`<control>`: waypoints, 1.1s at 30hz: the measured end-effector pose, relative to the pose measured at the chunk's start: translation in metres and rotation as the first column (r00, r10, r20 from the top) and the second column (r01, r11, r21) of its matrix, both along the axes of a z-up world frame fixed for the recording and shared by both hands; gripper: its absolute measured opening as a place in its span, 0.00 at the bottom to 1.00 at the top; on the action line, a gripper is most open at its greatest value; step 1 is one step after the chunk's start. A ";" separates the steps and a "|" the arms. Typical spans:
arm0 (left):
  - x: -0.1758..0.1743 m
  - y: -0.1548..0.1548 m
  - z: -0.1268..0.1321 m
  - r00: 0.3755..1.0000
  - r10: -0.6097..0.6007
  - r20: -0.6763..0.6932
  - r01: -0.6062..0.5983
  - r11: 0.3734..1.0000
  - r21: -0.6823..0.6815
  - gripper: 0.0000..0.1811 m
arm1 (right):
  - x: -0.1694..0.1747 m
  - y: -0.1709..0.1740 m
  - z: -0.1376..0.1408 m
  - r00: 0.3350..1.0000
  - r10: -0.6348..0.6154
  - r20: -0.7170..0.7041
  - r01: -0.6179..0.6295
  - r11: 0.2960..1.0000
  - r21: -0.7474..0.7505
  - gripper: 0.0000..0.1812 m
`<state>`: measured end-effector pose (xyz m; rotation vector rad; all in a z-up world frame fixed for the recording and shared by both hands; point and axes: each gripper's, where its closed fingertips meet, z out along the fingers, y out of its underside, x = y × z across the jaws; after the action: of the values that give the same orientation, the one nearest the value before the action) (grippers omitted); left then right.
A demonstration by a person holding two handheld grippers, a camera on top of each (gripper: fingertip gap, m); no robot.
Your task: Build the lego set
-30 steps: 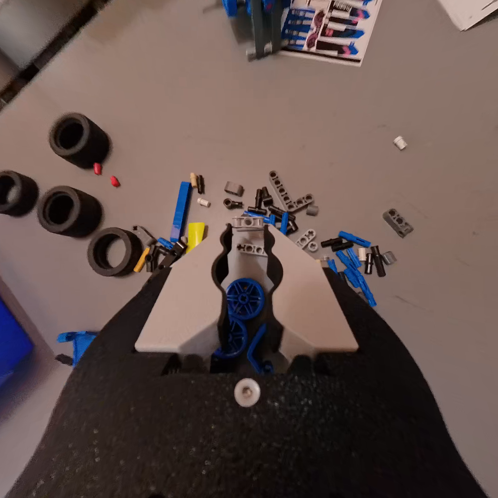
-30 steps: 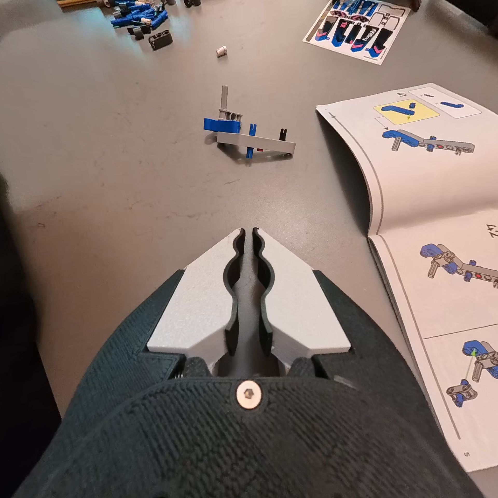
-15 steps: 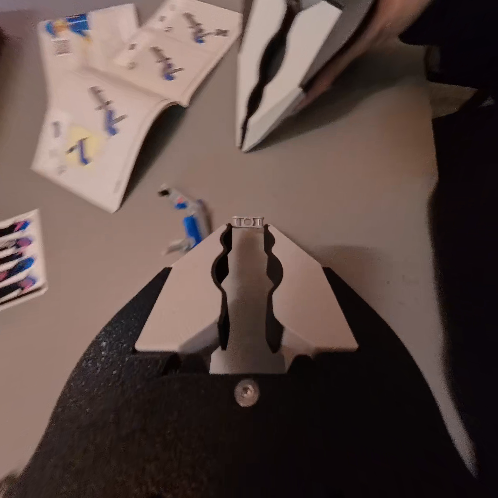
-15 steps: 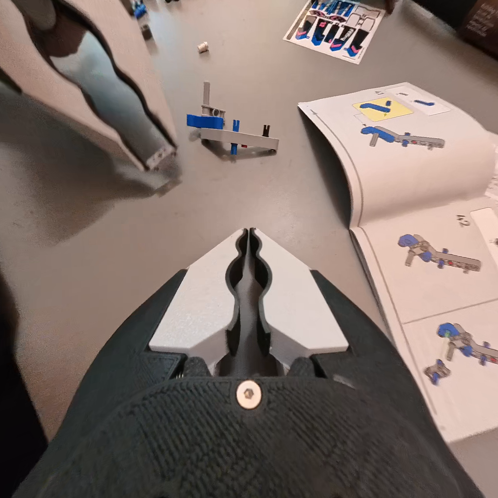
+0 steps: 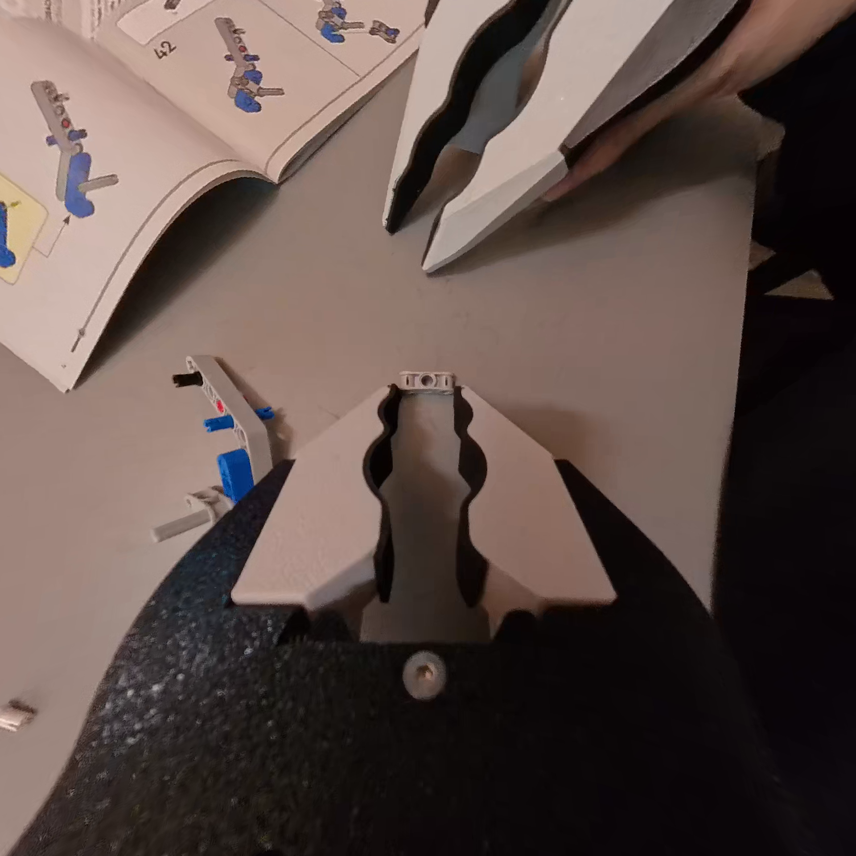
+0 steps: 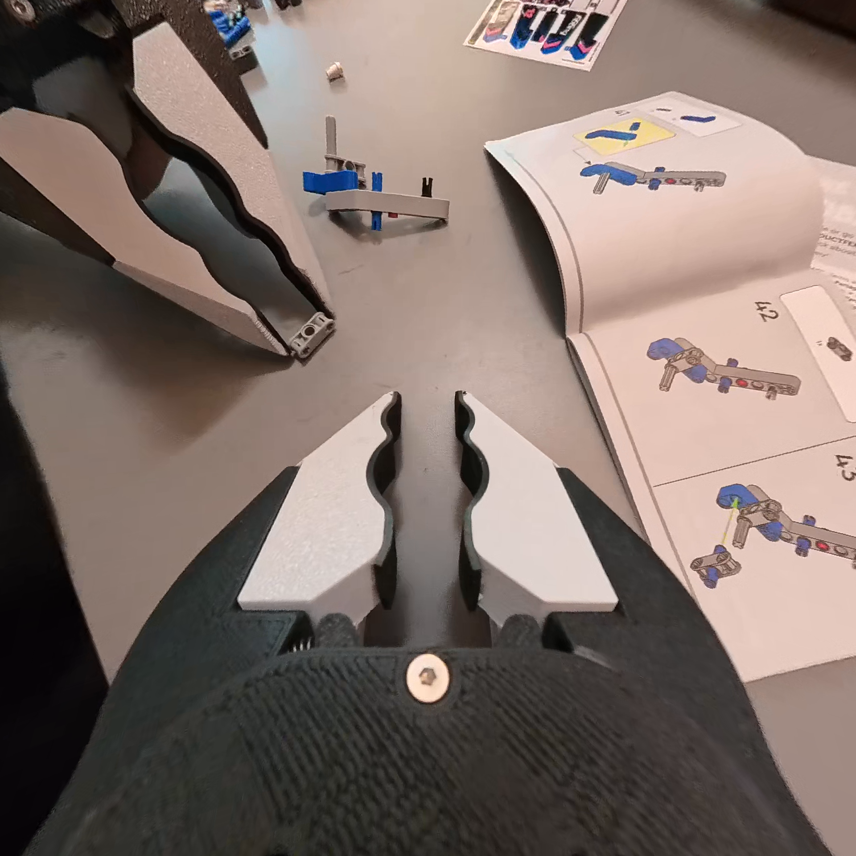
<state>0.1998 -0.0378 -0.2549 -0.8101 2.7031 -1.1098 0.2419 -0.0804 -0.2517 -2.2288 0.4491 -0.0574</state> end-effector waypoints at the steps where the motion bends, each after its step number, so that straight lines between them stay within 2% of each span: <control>1: 0.000 0.000 0.000 1.000 0.012 0.006 -0.012 1.000 -0.006 0.11 | 0.000 0.000 0.000 1.000 0.000 -0.002 0.000 1.000 0.001 0.12; 7: -0.005 0.001 0.009 0.996 0.059 0.067 -0.055 0.997 -0.060 0.16 | 0.000 0.000 0.000 1.000 -0.001 0.008 0.001 1.000 -0.004 0.12; 10: -0.006 0.005 0.033 0.984 0.099 0.149 -0.076 0.985 -0.153 0.13 | -0.001 0.000 0.000 1.000 0.005 0.029 -0.005 1.000 -0.013 0.13; 12: 0.001 0.021 0.053 0.956 0.182 0.232 -0.134 0.969 -0.209 0.12 | -0.001 0.001 -0.001 0.999 0.009 0.041 -0.008 1.000 -0.019 0.13; 15: 0.011 0.070 0.069 0.897 0.319 0.305 -0.263 0.941 -0.212 0.09 | -0.001 0.001 -0.001 1.000 0.007 0.026 -0.007 1.000 -0.012 0.12; 19: 0.015 0.172 0.058 0.835 0.436 0.335 -0.460 0.888 -0.009 0.07 | 0.000 0.001 0.000 1.000 0.003 -0.004 -0.003 1.000 0.002 0.12; 21: 0.007 0.213 0.048 0.836 0.471 0.281 -0.507 0.860 0.065 0.06 | 0.000 0.000 0.000 1.000 0.001 -0.016 -0.001 1.000 0.007 0.11; 23: -0.004 0.242 0.034 0.849 0.491 0.193 -0.520 0.842 0.146 0.06 | 0.001 0.000 0.000 1.000 -0.001 -0.019 0.001 1.000 0.008 0.11; 25: -0.011 0.263 0.024 0.864 0.473 0.174 -0.502 0.835 0.226 0.05 | 0.001 0.000 0.000 1.000 -0.004 -0.025 0.004 1.000 0.010 0.11; 27: -0.015 0.272 0.020 0.876 0.456 0.158 -0.482 0.834 0.270 0.04 | 0.002 0.000 0.000 0.999 -0.007 -0.034 0.007 1.000 0.014 0.10; 29: -0.018 0.265 0.017 0.894 0.434 0.113 -0.449 0.855 0.261 0.04 | 0.002 0.000 0.000 0.999 -0.012 -0.034 0.012 1.000 0.013 0.09; 33: -0.006 0.249 0.020 0.917 0.359 0.177 -0.395 0.882 0.257 0.03 | 0.003 0.000 0.000 1.000 -0.016 -0.022 0.016 1.000 0.007 0.09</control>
<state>0.1936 0.2116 -0.2351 -1.1098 2.3796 -0.6386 0.2449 -0.0806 -0.2522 -2.2210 0.4788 -0.0394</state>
